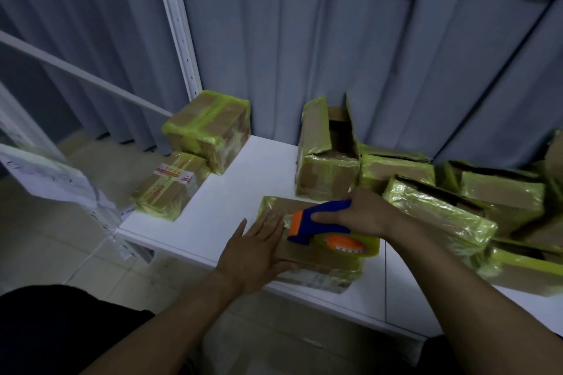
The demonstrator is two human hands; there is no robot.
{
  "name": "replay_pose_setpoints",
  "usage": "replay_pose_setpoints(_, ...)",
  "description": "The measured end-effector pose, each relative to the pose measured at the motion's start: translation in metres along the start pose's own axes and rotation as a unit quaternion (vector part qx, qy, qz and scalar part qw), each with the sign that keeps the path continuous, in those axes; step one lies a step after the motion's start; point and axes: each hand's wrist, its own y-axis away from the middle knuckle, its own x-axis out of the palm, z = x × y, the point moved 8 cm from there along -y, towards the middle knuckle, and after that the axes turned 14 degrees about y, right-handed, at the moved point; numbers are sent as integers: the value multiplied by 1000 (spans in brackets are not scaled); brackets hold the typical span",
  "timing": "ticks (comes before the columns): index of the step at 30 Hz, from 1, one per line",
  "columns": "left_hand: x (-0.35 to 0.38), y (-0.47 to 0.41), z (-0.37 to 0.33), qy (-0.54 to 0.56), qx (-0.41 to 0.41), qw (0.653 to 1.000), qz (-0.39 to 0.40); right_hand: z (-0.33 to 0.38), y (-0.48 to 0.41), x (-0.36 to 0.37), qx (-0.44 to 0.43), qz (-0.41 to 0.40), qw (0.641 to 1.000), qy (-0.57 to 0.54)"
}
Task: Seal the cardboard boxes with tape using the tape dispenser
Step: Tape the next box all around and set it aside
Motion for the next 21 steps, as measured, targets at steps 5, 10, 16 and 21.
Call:
replay_pose_setpoints(5, -4, 1, 5, -20, 14, 999, -31, -3, 6, -4, -12, -22, 1000, -3)
replay_pose_setpoints(10, -1, 1, 3, -30, 18, 999, -1, -9, 15, -6, -9, -9, 1000, -22)
replay_pose_setpoints(16, -3, 1, 8, -38, 13, 999, 6, -23, 36, -28, 6, -9, 1000, -8)
replay_pose_setpoints(21, -8, 1, 6, -21, 36, 999, -35, -32, 39, -26, 30, 3, 1000, 3)
